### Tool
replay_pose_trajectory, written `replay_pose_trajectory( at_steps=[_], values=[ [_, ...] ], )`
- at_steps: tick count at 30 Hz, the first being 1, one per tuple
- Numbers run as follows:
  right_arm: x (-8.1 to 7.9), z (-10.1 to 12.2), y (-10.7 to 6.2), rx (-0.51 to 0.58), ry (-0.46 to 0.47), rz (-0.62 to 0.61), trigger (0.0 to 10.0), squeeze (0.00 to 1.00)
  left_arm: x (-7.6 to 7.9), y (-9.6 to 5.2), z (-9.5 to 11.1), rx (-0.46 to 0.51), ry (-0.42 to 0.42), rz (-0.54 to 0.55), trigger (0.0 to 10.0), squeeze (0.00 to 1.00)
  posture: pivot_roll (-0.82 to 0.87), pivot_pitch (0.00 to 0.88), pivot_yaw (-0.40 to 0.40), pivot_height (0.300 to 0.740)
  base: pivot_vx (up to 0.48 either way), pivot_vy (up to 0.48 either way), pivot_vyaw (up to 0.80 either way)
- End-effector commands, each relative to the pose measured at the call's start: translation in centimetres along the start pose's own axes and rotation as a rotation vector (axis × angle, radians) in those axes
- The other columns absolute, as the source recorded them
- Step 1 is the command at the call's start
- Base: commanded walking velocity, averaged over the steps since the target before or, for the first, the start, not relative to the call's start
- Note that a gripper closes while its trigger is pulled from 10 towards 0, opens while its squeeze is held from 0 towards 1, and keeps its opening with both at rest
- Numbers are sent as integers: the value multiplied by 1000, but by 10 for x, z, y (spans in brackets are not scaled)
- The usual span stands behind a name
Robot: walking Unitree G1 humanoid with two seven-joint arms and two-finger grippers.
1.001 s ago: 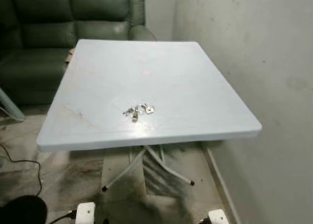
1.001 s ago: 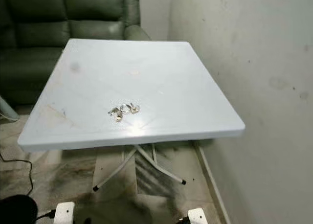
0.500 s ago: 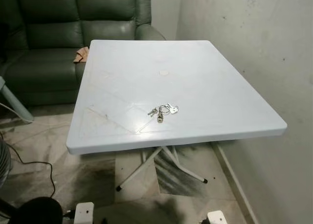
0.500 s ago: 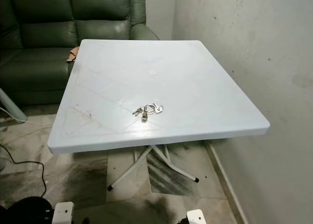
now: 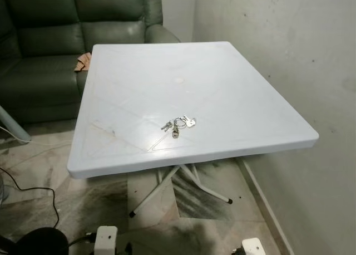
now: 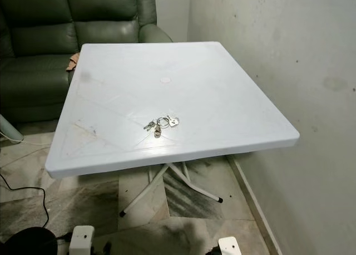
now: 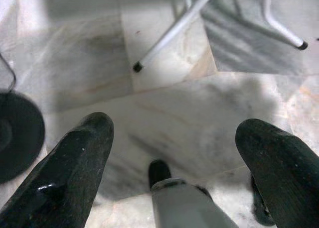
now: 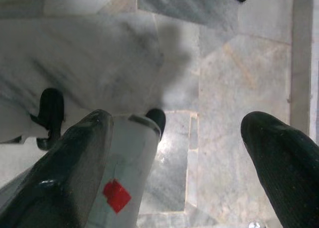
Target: Hang keys on a hook
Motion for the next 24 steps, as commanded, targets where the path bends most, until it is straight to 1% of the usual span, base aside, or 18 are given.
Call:
replay_pose_trajectory(
  at_steps=[1,2,3,5,6,7,8,9,10,12,13,15,16,19,20,21,22,24],
  values=[
    [3,25,2,109,-30,17,10000,0,11,0,19,107,85,-89,10000,0,-32,0,-20,740,0,0,0],
    [3,38,2,168,-62,35,10000,0,19,-1,29,165,141,-141,10000,0,-32,0,-19,740,0,0,0],
    [3,55,0,249,-105,57,10000,0,27,-4,38,225,196,-197,10000,0,-33,0,-18,740,0,0,0],
    [3,68,-1,311,-124,74,10000,0,30,-6,43,262,220,-220,10000,0,-34,0,-17,740,0,0,0],
    [3,78,-3,362,-144,88,10000,0,32,-8,47,284,239,-236,10000,0,-35,0,-15,740,0,0,0],
    [1,93,-7,439,-193,111,10000,0,35,-11,52,319,266,-261,10000,0,-37,0,-12,740,0,0,0],
    [-3,111,-14,533,-260,140,10000,0,38,-14,58,363,300,-289,10000,0,-37,0,-12,740,0,0,0],
    [-4,122,-18,585,-291,149,10000,0,41,-17,62,390,312,-302,10000,0,-37,0,-12,740,0,0,0],
    [-4,124,-19,596,-296,151,10000,0,41,-17,63,396,314,-305,10000,0,-37,0,-12,740,0,0,0],
    [-7,144,-29,704,-333,165,10000,0,48,-23,72,458,348,-340,10000,0,-37,0,-12,740,0,0,0],
    [-7,144,-29,704,-333,165,10000,0,48,-23,72,458,348,-340,10000,0,-37,0,-12,740,0,0,0],
    [-13,164,-40,816,-377,175,10000,0,54,-30,84,535,363,-366,10000,0,-35,0,-16,740,0,0,0],
    [-13,164,-40,816,-377,175,10000,0,54,-30,84,535,363,-366,10000,0,-35,0,-16,740,0,0,0],
    [-16,181,-52,910,-371,187,10000,0,60,-39,99,611,366,-380,10000,0,-31,0,-17,740,0,0,0],
    [-17,189,-57,948,-372,182,10000,0,62,-43,107,648,360,-381,10000,0,-31,0,-17,740,0,0,0],
    [-17,189,-57,948,-372,182,10000,0,62,-43,107,648,360,-381,10000,0,-31,0,-17,740,0,0,0],
    [-17,198,-63,991,-348,174,10000,0,65,-47,116,683,350,-381,10000,0,-23,0,-18,740,0,0,0],
    [-16,209,-70,1039,-342,155,10000,0,66,-51,125,720,330,-375,10000,0,-22,0,-19,740,0,0,0]
  ],
)
Point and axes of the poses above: a point about 5 cm out from each wrist's last joint towards the gripper, its own y axis pointing out of the wrist towards the gripper, its own z axis along the axis of the wrist's last joint, x = y × z, the point moved 5 cm from there along y, pointing out of the wrist towards the gripper, and after that the axes turned 10 degrees about -y, right-handed, at the moved point
